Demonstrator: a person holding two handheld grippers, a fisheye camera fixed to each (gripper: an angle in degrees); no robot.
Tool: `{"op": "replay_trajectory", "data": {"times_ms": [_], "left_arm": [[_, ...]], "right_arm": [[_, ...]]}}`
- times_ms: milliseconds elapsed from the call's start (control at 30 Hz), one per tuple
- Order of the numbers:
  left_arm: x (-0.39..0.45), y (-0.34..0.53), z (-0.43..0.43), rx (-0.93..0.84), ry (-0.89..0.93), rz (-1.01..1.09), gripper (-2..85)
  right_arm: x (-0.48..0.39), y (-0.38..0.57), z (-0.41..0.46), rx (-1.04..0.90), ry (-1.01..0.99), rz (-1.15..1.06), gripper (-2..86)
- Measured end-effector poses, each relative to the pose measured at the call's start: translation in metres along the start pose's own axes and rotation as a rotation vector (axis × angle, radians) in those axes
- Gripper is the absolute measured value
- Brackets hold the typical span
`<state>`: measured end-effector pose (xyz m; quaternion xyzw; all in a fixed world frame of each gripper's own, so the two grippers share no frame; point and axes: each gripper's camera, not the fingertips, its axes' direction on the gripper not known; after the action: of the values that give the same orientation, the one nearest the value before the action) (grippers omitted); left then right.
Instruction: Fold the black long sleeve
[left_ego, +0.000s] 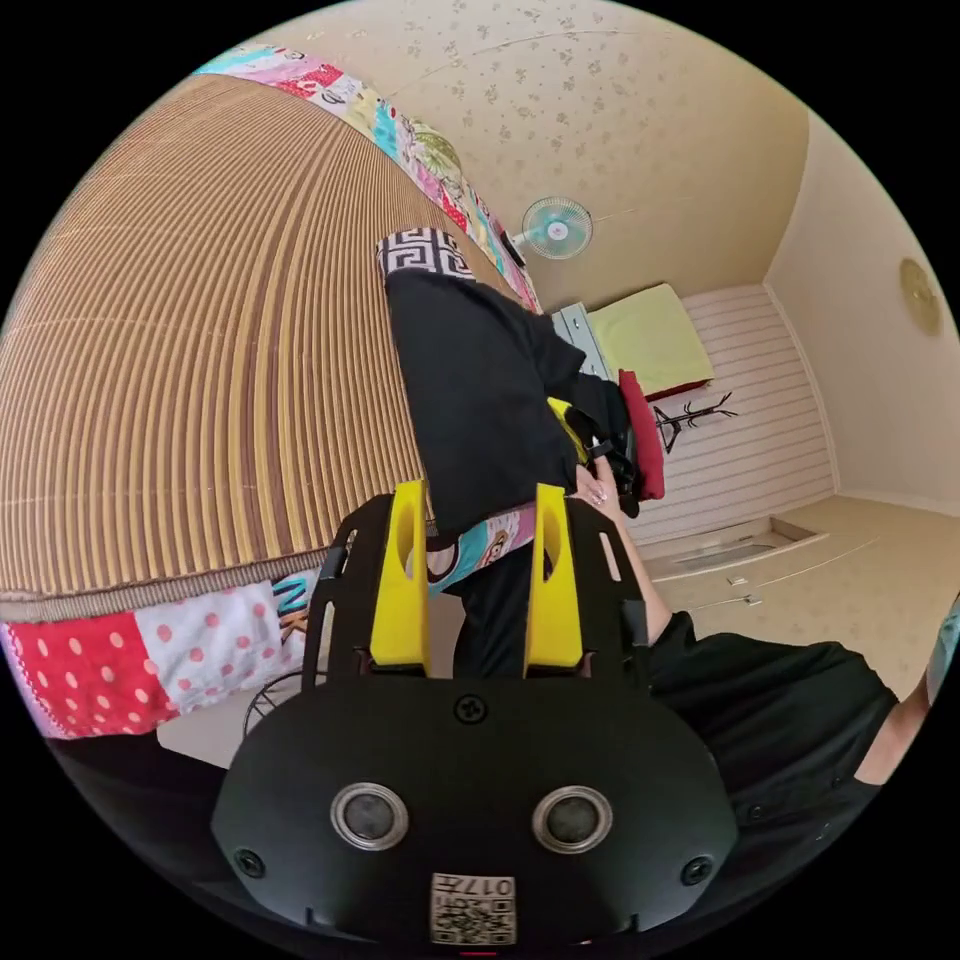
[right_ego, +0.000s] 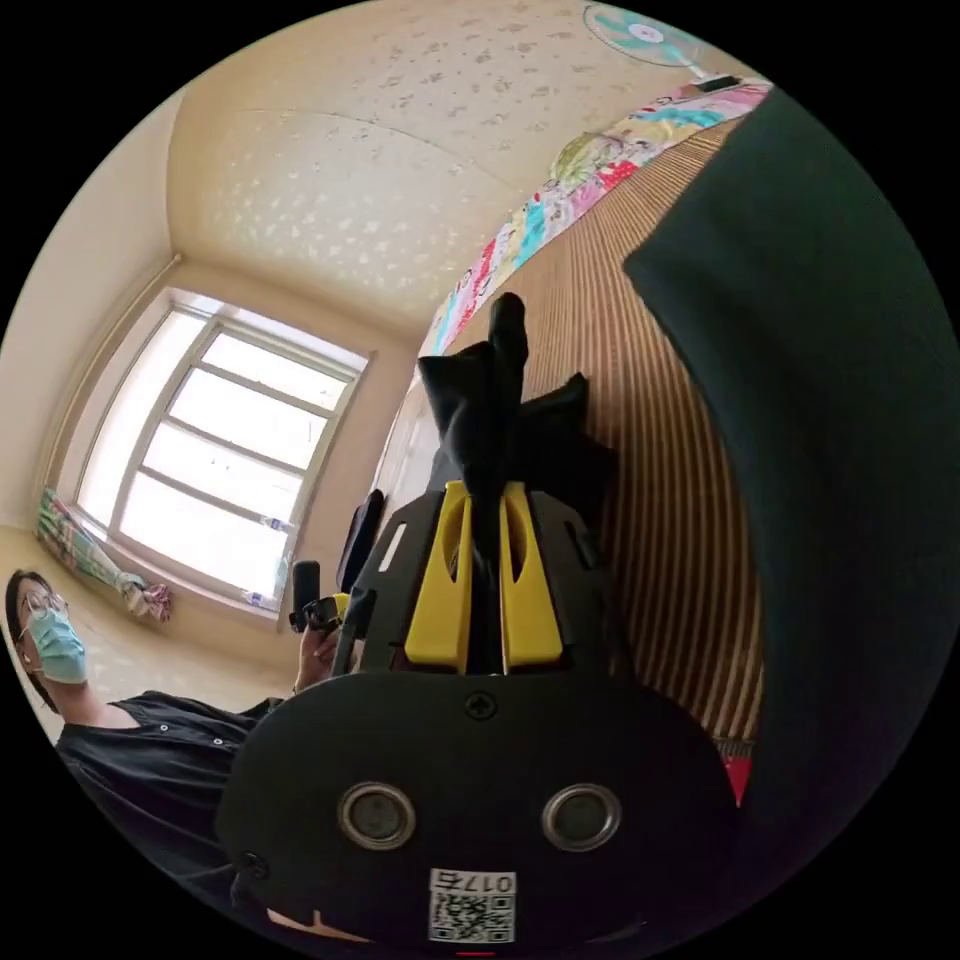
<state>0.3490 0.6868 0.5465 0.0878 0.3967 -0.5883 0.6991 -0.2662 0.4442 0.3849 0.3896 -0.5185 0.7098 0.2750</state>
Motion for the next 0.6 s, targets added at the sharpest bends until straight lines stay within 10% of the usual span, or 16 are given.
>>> {"op": "replay_trajectory", "data": {"times_ms": [300, 600], "left_arm": [[-0.019, -0.010, 0.053, -0.134, 0.003, -0.074, 7.4], [0.025, 0.027, 0.051, -0.172, 0.327, -0.073, 4.0]], "right_arm": [[-0.004, 0.120, -0.063, 0.069, 0.246, 0.170, 13.0], [0.060, 0.190, -0.047, 0.111, -0.526, 0.471, 21.1]]}}
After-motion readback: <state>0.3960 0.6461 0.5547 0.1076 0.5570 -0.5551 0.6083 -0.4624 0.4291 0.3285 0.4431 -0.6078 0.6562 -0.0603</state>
